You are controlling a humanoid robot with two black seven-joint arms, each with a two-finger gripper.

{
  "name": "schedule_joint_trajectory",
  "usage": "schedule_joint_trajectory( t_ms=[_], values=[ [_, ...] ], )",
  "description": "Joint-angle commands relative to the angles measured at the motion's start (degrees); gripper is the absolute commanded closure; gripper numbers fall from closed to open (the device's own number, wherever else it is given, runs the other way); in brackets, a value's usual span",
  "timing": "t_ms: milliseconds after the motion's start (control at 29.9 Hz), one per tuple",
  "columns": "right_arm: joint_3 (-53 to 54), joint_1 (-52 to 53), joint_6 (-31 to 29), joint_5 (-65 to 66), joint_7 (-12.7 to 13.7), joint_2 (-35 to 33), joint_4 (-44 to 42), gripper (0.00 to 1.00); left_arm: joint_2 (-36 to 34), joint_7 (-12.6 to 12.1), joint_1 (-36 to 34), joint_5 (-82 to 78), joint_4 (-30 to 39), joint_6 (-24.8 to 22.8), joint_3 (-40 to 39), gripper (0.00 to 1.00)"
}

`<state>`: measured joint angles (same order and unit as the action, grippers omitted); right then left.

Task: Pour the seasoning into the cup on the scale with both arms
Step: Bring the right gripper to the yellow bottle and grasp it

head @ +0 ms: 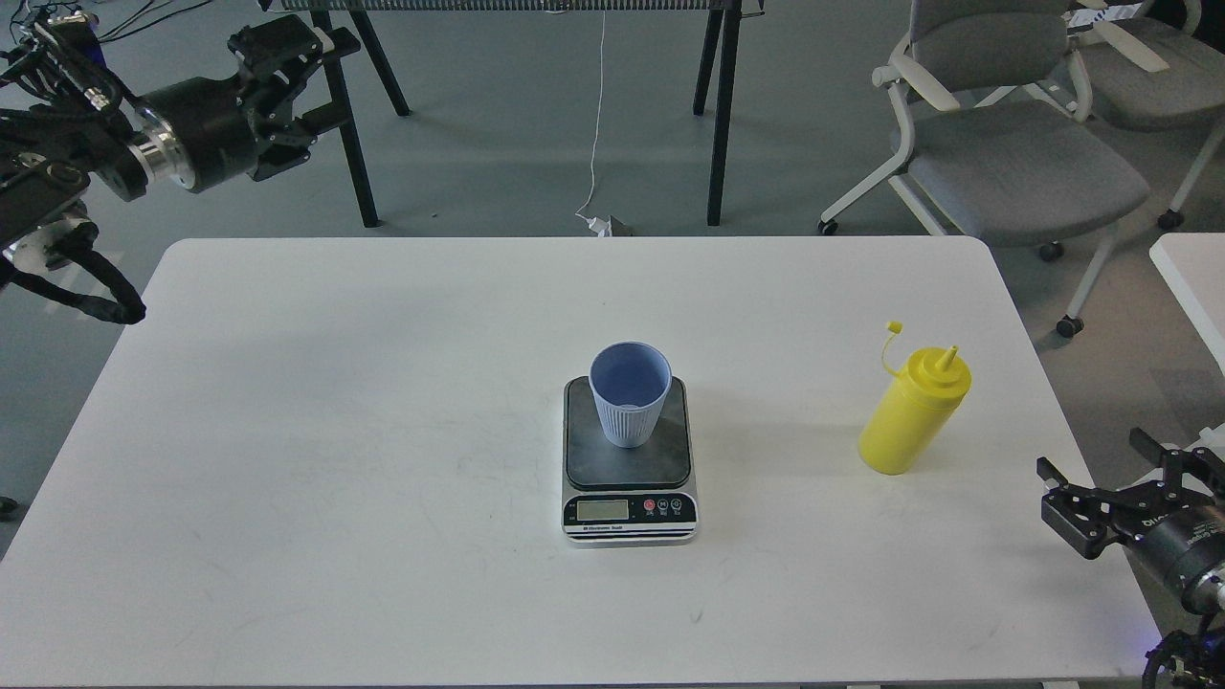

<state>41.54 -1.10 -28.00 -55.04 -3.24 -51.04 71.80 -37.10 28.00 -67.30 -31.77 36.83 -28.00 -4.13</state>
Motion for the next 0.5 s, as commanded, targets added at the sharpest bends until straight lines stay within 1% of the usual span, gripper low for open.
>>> schedule_joint_trajectory(
  t_ms=[0, 267, 468],
  values=[
    [0.1, 0.0, 0.0, 2.6, -0.2, 2.2, 0.1, 0.00, 0.0, 0.0, 0.0, 0.0, 0.0, 0.0, 0.0, 0.08],
    [0.9, 0.8, 0.0, 6.5, -0.2, 7.3, -0.2, 0.00, 0.0, 0.0, 0.7, 0.0, 0.0, 0.0, 0.0, 0.08],
    [1.5, 2.3, 0.0, 8.1, -0.2, 9.8, -0.5, 0.00, -0.1, 0.0, 1.3, 0.0, 0.0, 0.0, -0.1, 0.08]
  ],
)
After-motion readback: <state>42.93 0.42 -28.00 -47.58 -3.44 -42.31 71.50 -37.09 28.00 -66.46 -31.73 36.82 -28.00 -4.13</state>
